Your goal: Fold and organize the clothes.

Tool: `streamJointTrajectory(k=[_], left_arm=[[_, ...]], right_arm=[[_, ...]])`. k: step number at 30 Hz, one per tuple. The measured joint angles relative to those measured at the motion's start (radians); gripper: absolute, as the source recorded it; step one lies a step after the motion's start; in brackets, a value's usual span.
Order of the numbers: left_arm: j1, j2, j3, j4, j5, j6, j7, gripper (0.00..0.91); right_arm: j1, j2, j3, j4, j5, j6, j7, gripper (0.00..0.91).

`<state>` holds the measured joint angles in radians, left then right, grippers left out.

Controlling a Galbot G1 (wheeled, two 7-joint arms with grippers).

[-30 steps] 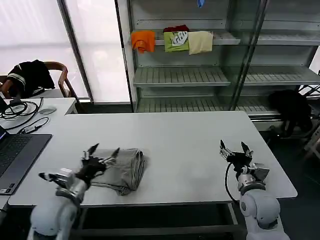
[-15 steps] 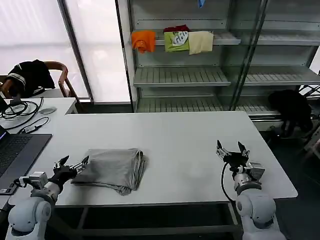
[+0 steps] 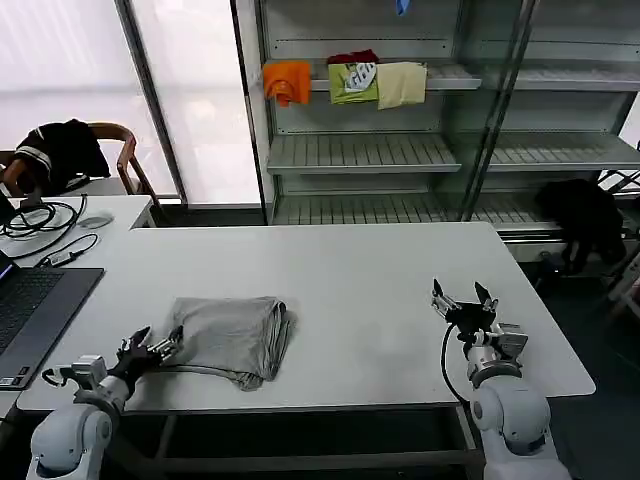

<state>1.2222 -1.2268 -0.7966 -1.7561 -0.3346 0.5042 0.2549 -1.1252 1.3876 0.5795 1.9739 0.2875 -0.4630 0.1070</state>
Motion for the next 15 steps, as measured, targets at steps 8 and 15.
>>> streamJointTrajectory(k=[8, 15], left_arm=[[-0.001, -0.013, 0.005, 0.0, -0.013, 0.019, 0.008, 0.01], [-0.003, -0.017, 0.006, 0.005, -0.039, 0.02, 0.015, 0.01]], right_arm=[[0.001, -0.007, 0.007, -0.002, 0.001, 0.002, 0.001, 0.907], [0.002, -0.008, 0.008, -0.002, 0.001, 0.003, 0.005, 0.907]])
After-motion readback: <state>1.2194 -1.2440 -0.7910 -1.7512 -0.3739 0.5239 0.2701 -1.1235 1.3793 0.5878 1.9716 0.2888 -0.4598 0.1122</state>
